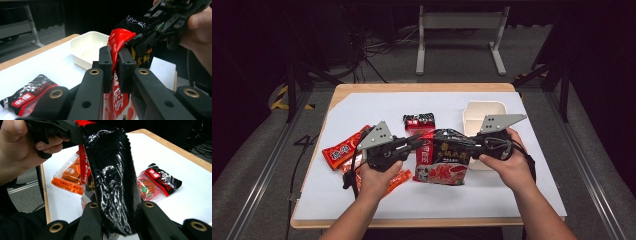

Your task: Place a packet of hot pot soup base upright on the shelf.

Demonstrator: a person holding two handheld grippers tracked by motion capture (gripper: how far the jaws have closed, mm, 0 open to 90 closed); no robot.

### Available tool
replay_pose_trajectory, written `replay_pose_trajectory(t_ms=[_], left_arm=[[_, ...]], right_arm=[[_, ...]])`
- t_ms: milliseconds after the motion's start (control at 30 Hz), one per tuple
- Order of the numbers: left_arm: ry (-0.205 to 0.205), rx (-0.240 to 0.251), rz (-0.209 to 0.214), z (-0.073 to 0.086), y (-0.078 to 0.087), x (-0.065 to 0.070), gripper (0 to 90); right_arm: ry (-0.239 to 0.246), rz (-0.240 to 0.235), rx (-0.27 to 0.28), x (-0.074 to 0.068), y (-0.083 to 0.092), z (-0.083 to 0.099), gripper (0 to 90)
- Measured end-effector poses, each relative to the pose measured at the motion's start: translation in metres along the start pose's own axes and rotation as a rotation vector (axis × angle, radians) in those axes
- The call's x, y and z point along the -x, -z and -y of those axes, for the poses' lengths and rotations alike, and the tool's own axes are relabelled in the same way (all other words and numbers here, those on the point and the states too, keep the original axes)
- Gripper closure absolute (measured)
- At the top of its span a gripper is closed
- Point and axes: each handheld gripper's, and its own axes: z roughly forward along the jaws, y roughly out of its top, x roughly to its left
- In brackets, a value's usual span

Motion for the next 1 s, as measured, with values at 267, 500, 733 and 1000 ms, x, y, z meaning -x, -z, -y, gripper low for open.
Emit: replay_pose_trajectory(t_ms=[267,500,733,1000], left_arm=[[0.026,0.005,-0.022,0.000,0.006,-0.006,67.7],[0.049,-0.031,-0.033,0.000,0.012,-0.015,53.2],[0.030,-0.065,-0.072,0.000,0.016,-0.018,46.5],[0.035,-0.087,-0.077,0.001,0.020,-0.024,41.0]], right_arm=[[0.023,0.001,-0.013,0.004,0.003,-0.012,80.4],[0.032,0.013,0.004,0.013,0.009,-0.020,80.5],[0.037,0.014,0.032,0.021,0.021,-0.029,80.4],[0.046,0.043,0.035,0.032,0.033,-0.040,80.3]])
